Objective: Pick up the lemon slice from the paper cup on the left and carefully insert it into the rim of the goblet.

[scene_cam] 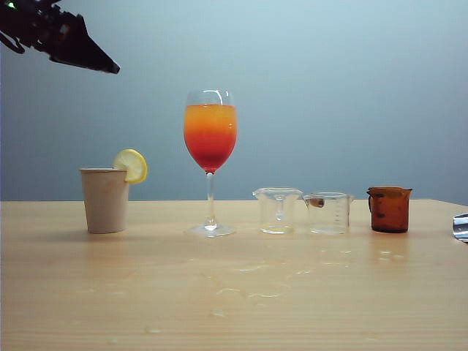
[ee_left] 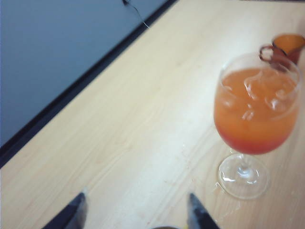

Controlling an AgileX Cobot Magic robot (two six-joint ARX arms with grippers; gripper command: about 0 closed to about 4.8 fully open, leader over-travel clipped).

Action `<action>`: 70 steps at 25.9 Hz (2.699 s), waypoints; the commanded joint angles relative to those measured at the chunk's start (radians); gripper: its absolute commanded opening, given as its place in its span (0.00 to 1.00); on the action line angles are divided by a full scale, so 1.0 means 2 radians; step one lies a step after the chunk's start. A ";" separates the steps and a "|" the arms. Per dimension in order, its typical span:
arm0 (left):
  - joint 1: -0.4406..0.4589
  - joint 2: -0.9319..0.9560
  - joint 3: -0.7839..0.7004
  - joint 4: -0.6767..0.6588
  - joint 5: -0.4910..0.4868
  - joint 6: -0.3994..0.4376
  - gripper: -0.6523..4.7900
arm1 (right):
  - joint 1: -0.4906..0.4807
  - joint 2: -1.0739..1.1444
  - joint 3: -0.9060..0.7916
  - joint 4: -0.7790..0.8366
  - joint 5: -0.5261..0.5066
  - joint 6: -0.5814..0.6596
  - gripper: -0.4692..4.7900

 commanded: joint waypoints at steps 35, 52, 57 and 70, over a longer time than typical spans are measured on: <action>0.017 0.105 0.058 -0.045 0.042 0.123 0.56 | 0.000 0.028 0.002 -0.015 -0.002 0.002 0.08; -0.002 0.161 0.140 -0.191 0.090 0.185 0.52 | 0.000 0.036 0.002 -0.021 -0.001 0.002 0.08; -0.013 0.167 0.140 -0.201 0.058 0.190 0.52 | 0.000 0.036 0.002 -0.033 -0.001 0.002 0.08; -0.028 0.174 0.140 -0.234 -0.004 0.255 0.51 | -0.003 0.040 0.002 -0.040 -0.001 0.002 0.08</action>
